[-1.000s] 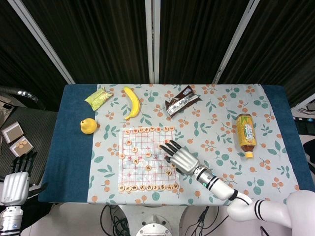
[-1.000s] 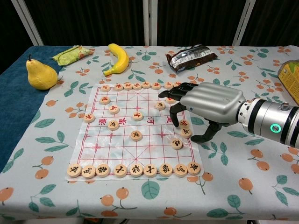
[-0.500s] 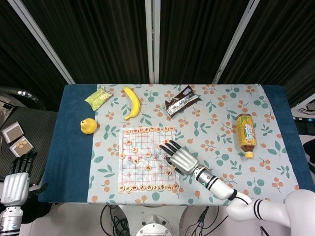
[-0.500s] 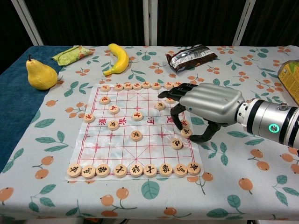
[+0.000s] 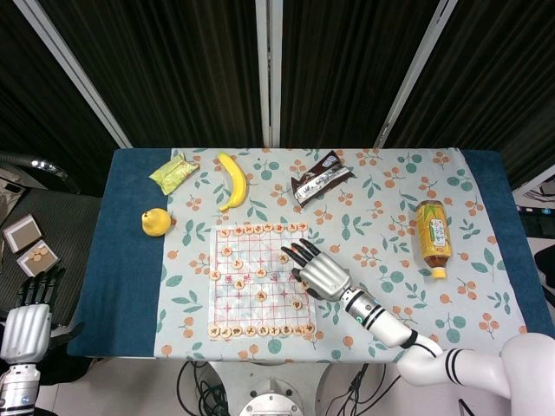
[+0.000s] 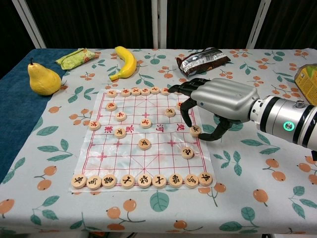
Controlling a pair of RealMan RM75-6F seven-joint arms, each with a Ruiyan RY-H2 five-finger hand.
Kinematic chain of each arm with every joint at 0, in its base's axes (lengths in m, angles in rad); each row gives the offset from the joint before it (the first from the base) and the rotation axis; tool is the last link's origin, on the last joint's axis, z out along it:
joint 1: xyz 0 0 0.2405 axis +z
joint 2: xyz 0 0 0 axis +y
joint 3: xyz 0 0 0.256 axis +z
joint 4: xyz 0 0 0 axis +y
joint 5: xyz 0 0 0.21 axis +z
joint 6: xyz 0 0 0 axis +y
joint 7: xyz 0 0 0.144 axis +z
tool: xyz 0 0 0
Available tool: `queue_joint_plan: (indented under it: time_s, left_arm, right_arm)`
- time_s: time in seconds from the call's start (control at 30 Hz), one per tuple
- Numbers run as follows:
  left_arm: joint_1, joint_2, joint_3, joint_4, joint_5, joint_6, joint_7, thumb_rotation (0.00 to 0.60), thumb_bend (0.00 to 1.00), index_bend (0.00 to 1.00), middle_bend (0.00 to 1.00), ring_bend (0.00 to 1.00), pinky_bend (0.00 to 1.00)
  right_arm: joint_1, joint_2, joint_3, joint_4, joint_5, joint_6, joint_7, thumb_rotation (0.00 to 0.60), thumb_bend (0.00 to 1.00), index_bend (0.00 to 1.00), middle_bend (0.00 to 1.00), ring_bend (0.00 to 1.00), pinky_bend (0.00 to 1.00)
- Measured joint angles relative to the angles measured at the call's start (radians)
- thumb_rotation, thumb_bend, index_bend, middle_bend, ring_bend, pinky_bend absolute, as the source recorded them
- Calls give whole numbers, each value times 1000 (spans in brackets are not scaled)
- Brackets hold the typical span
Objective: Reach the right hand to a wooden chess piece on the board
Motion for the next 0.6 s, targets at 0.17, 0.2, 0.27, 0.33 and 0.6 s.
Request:
queue_joint_plan:
  time_s: [0.17, 0.2, 0.27, 0.33, 0.6]
  left_arm:
    - [-1, 0, -1, 2, -2, -3, -4, 600, 132, 19, 22, 0, 0]
    - [-1, -1, -1, 4, -3, -4, -6, 600, 132, 20, 22, 0, 0]
    - [0, -2, -1, 7, -5, -6, -10, 600, 132, 20, 22, 0, 0]
    - [0, -2, -1, 10, -6, -7, -13, 600, 132, 20, 21, 0, 0]
    - [1, -1, -1, 10, -7, -7, -17, 600, 132, 19, 22, 0, 0]
  right_arm:
    - [2, -13, 6, 17, 14, 2, -7, 600, 206, 534, 0, 0, 0]
    - [1, -15, 8, 18, 19, 2, -10, 600, 207, 529, 0, 0, 0]
    - [1, -18, 11, 19, 29, 2, -17, 600, 207, 513, 0, 0, 0]
    - [1, -17, 12, 18, 36, -2, -21, 600, 200, 471, 0, 0, 0]
    - [7, -1, 13, -6, 64, -31, -14, 600, 149, 133, 0, 0, 0]
